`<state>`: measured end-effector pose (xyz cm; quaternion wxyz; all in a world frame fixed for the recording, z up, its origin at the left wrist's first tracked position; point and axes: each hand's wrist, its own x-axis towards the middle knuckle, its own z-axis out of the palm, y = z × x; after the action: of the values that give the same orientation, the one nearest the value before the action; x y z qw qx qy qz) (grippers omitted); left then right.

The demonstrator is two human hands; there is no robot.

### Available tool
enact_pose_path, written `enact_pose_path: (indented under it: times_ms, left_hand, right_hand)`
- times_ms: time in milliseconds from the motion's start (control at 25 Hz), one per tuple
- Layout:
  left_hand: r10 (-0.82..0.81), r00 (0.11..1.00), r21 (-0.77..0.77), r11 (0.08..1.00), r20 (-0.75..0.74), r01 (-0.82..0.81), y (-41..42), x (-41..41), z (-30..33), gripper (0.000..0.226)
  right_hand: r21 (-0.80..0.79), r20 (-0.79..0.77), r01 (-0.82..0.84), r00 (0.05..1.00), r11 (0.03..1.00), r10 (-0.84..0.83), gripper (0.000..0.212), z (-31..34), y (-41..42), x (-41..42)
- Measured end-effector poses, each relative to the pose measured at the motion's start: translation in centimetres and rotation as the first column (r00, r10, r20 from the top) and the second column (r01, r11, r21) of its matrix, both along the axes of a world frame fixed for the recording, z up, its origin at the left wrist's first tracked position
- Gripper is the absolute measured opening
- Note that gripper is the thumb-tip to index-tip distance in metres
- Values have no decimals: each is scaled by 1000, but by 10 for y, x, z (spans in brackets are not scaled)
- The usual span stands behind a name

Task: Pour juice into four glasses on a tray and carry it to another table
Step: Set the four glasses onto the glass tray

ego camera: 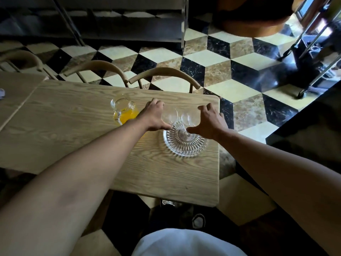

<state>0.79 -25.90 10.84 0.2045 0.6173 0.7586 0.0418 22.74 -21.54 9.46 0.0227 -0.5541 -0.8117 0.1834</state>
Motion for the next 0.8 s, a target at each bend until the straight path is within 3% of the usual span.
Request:
enact_pose_path:
  times_ms: [360,800]
  left_hand:
    - [-40,999,-114,993,18,42,-14,29,-75,99]
    - [-38,997,-98,994,65,45,-4,15,-123,108]
  right_hand:
    - [-91,110,61,993,994,-51,102,-60,-20,29]
    - [-153,102,153,985,976,-138,104,-107,-17,11]
